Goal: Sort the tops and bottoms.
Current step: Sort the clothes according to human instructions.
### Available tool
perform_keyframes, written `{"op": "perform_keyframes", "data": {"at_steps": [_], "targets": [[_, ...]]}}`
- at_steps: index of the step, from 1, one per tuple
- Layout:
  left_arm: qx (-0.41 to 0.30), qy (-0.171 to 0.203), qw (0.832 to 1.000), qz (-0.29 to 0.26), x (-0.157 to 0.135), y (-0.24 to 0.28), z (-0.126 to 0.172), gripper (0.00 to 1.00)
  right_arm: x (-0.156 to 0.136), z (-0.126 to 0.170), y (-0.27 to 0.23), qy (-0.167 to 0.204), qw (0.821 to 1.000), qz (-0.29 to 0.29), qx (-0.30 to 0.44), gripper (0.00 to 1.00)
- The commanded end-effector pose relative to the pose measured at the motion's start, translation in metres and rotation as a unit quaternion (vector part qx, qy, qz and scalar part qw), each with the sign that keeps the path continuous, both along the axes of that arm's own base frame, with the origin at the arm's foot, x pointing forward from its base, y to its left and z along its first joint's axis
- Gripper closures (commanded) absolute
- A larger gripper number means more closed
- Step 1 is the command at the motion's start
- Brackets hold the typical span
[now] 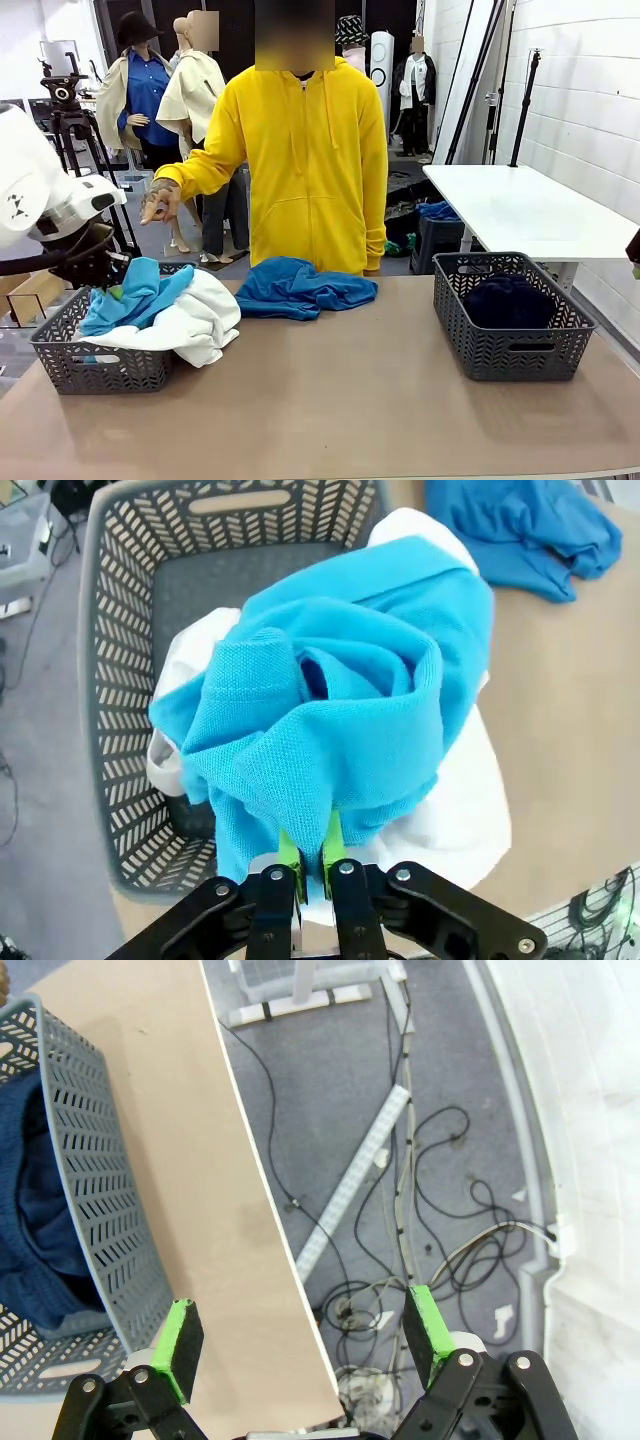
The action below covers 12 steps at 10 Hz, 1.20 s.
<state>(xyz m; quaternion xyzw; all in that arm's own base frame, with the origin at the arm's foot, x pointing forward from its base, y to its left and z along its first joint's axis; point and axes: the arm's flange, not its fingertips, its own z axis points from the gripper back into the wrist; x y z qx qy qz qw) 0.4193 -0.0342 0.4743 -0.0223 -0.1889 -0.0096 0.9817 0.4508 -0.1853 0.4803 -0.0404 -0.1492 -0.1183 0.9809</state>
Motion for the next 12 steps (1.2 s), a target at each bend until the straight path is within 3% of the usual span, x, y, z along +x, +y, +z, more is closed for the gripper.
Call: {"op": "perform_keyframes", "data": {"at_steps": [1,4,9,12], "targets": [[-0.023,-0.013,1.0,-0.005,-0.005,0.009,-0.01,1.0,0.0,0.0,0.001,0.004,1.0,0.004,-0.006,0.0],[-0.025,-0.012,1.0,-0.005,-0.004,0.012,-0.012,0.98,0.0,0.0,0.001,0.004,1.0,0.004,-0.006,0.0],[-0.003,-0.017,1.0,0.002,-0.01,0.016,0.014,0.0,0.0,0.0,0.001,0.004,1.0,0.004,-0.006,0.0],[-0.013,-0.034,0.999,0.0,-0.008,0.018,0.052,0.0,0.0,0.0,0.001,0.004,1.0,0.004,-0.006,0.0]]}}
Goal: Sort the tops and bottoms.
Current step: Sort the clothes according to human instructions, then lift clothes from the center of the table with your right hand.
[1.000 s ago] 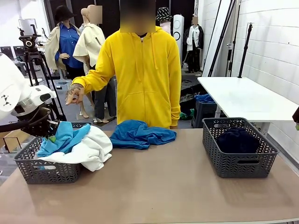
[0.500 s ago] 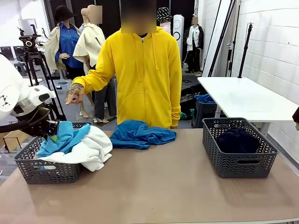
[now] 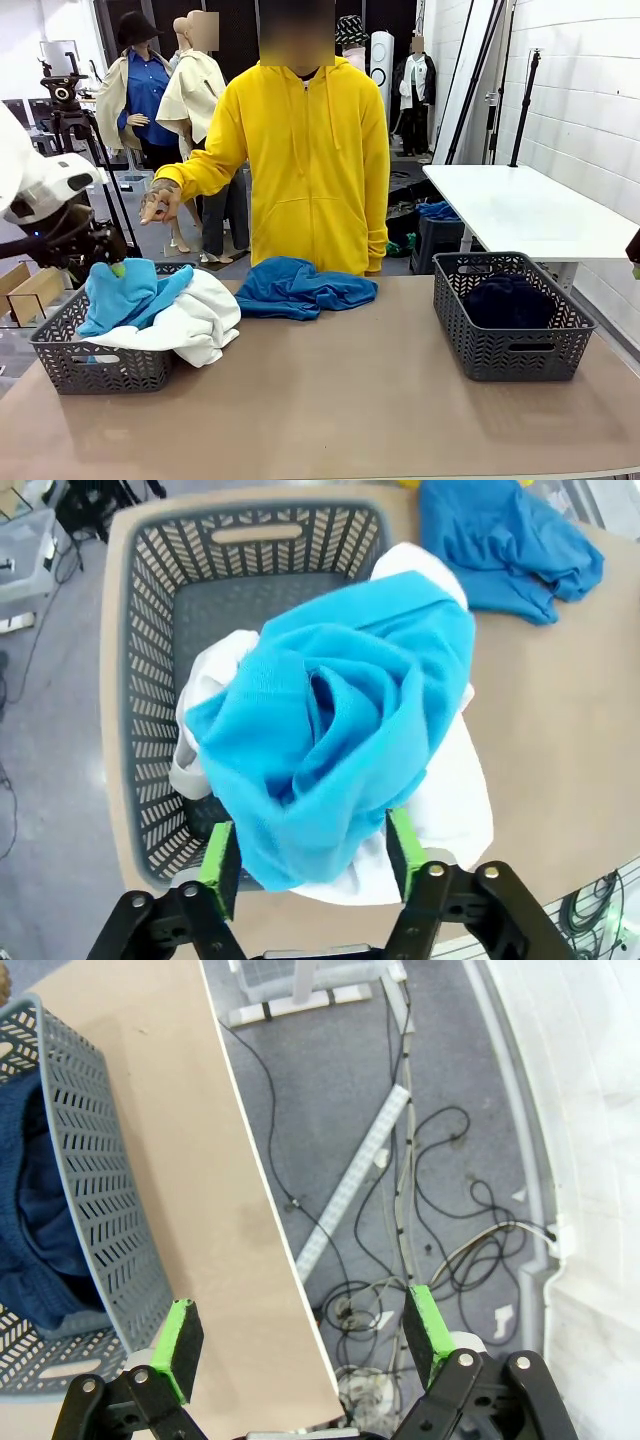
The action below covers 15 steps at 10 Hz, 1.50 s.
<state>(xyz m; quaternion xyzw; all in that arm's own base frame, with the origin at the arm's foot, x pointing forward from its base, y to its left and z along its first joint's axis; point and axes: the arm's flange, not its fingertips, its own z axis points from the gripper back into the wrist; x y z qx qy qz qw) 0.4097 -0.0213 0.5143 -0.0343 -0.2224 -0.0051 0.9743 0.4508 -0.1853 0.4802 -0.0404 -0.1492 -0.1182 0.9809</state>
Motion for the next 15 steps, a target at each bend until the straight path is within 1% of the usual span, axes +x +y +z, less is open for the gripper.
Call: {"op": "perform_keyframes", "data": {"at_steps": [1,3,4,5,6,9,10,11,12,13,14,15], "targets": [[-0.005,-0.006,1.0,-0.007,0.002,0.006,0.028,0.0,0.0,0.0,0.001,0.004,1.0,0.004,-0.006,0.0],[-0.005,-0.014,1.0,-0.023,0.004,0.008,0.049,0.0,0.0,0.0,0.001,0.004,1.0,0.004,-0.006,0.0],[-0.015,-0.018,0.999,-0.027,0.006,0.011,0.055,0.0,0.0,0.0,0.001,0.004,1.0,0.004,-0.006,0.0],[-0.01,-0.022,0.999,-0.027,0.007,0.017,0.062,0.0,0.0,0.0,0.001,0.004,1.0,0.004,-0.006,0.0],[-0.013,-0.032,0.999,-0.016,0.009,0.028,0.071,0.0,0.0,0.0,0.001,0.004,1.0,0.004,-0.006,0.0],[-0.006,-0.042,0.999,0.0,0.014,0.061,0.088,0.0,0.0,0.0,0.001,0.004,1.0,0.004,-0.006,0.0],[-0.008,-0.051,0.999,0.006,0.016,0.076,0.097,0.0,0.0,0.0,0.001,0.004,1.0,0.004,-0.006,0.0],[0.007,-0.064,0.998,0.026,0.013,0.101,0.107,0.0,0.0,0.0,0.001,0.004,1.0,0.004,-0.006,0.0],[0.035,-0.079,0.994,0.069,0.001,0.14,0.12,0.0,0.0,0.0,0.001,0.004,1.0,0.004,-0.006,0.0],[0.035,-0.086,0.989,0.111,-0.015,0.189,0.131,0.0,0.0,0.0,0.001,0.004,1.0,0.004,-0.006,0.0],[0.021,-0.09,0.986,0.137,-0.027,0.222,0.136,0.0,0.0,0.0,0.001,0.004,1.0,0.004,-0.006,0.0],[0.011,-0.082,0.984,0.156,-0.041,0.244,0.133,0.0,0.0,0.0,0.001,0.004,1.0,0.004,-0.006,0.0]]}}
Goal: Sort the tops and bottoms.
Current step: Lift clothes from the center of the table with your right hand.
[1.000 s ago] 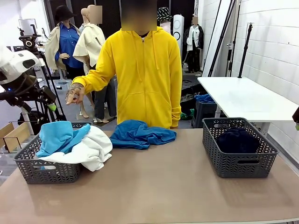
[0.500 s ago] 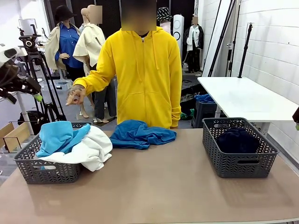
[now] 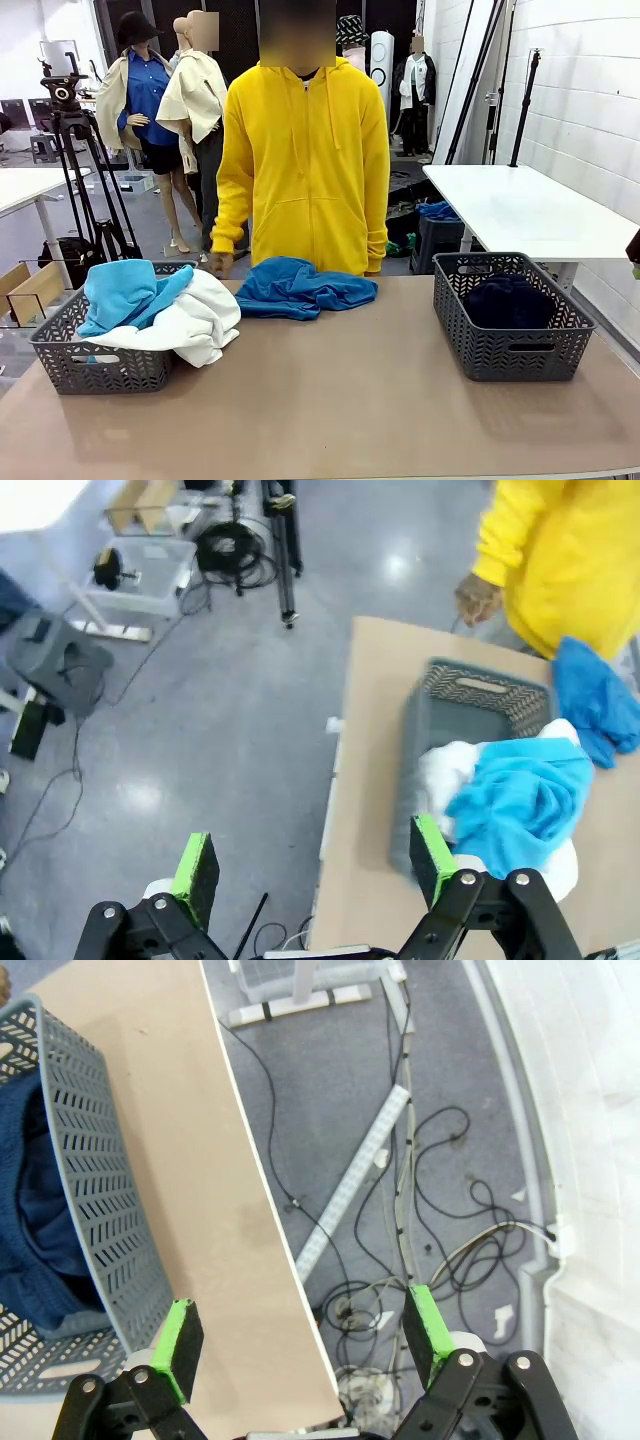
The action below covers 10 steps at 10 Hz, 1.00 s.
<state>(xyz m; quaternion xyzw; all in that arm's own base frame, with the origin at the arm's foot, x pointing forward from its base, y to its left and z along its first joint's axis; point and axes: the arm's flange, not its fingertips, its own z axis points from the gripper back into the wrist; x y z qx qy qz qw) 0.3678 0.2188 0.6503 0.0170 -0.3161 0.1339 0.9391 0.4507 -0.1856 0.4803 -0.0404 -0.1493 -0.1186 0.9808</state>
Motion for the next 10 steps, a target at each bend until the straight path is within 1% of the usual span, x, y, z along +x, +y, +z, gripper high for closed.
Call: {"op": "perform_keyframes", "data": {"at_steps": [1,2,3,4,5,6,7,8,9,10], "targets": [[-0.009,0.034,0.999,0.022,-0.01,0.021,-0.02,0.0,0.0,0.0,0.001,0.004,1.0,0.005,-0.006,0.0],[-0.024,0.046,0.997,0.051,-0.017,0.038,-0.04,0.0,0.0,0.0,0.0,0.0,1.0,0.0,0.0,0.0],[-0.038,0.05,0.996,0.07,-0.027,0.047,-0.055,0.0,0.008,0.027,0.018,-0.03,0.999,0.025,-0.003,0.0],[-0.05,0.032,0.995,0.074,-0.033,0.047,-0.061,0.0,0.022,0.058,0.047,-0.063,0.996,0.06,-0.002,0.0],[-0.047,0.014,0.996,0.076,-0.03,0.042,-0.057,0.0,0.035,0.093,0.084,-0.107,0.988,0.112,-0.005,0.0],[-0.041,0.049,0.996,0.062,-0.031,0.057,-0.058,0.0,0.04,0.123,0.119,-0.131,0.98,0.153,-0.003,0.0],[-0.041,0.049,0.996,0.062,-0.031,0.057,-0.058,0.0,0.043,0.146,0.156,-0.145,0.969,0.201,0.007,0.0],[-0.041,0.049,0.996,0.062,-0.031,0.057,-0.058,0.0,0.048,0.16,0.192,-0.148,0.959,0.242,0.017,0.0],[-0.041,0.049,0.996,0.062,-0.031,0.057,-0.058,0.0,0.053,0.166,0.231,-0.148,0.947,0.282,0.028,0.0],[-0.041,0.049,0.996,0.062,-0.031,0.057,-0.058,0.0,0.061,0.163,0.275,-0.142,0.932,0.332,0.035,0.0]]}}
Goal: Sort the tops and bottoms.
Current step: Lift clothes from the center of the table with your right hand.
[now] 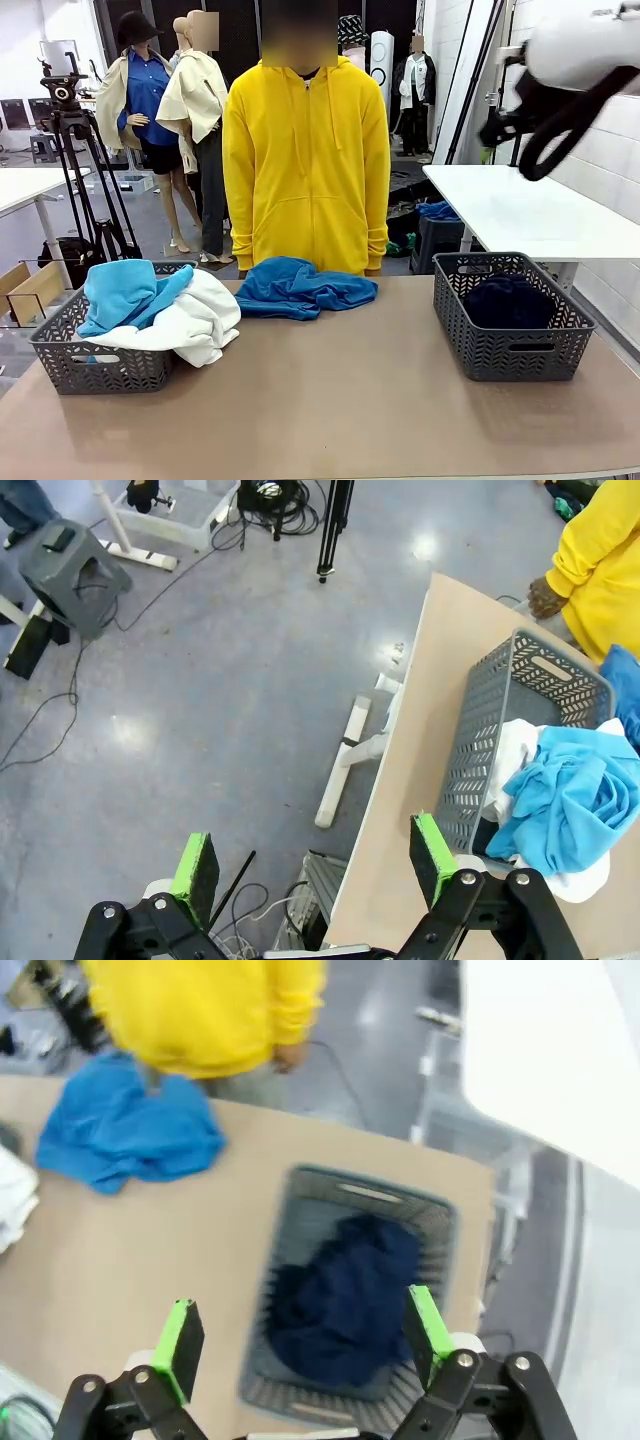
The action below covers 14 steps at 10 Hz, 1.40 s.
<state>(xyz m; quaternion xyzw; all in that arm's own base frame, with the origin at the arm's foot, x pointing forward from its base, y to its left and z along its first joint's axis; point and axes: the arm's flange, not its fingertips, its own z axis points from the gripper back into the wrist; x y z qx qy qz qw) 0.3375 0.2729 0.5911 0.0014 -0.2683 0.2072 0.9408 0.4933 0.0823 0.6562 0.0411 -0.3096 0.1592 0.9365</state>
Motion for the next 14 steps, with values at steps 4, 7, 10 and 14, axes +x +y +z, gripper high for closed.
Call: {"op": "perform_keyframes", "data": {"at_steps": [4,7,10,14], "targets": [[0.003,0.007,1.0,-0.003,-0.001,0.003,0.001,0.0,0.069,-0.101,0.143,0.052,0.982,0.171,-0.055,0.0],[0.003,0.007,1.0,-0.003,-0.001,0.003,0.001,0.0,0.082,-0.164,0.17,0.098,0.979,0.168,-0.064,0.0],[0.003,0.007,1.0,-0.003,-0.001,0.003,0.001,0.0,0.068,-0.153,0.169,0.07,0.978,0.185,-0.06,0.0],[0.003,0.007,1.0,-0.003,-0.001,0.003,0.001,0.0,0.07,-0.147,0.172,0.064,0.979,0.184,-0.063,0.0]]}}
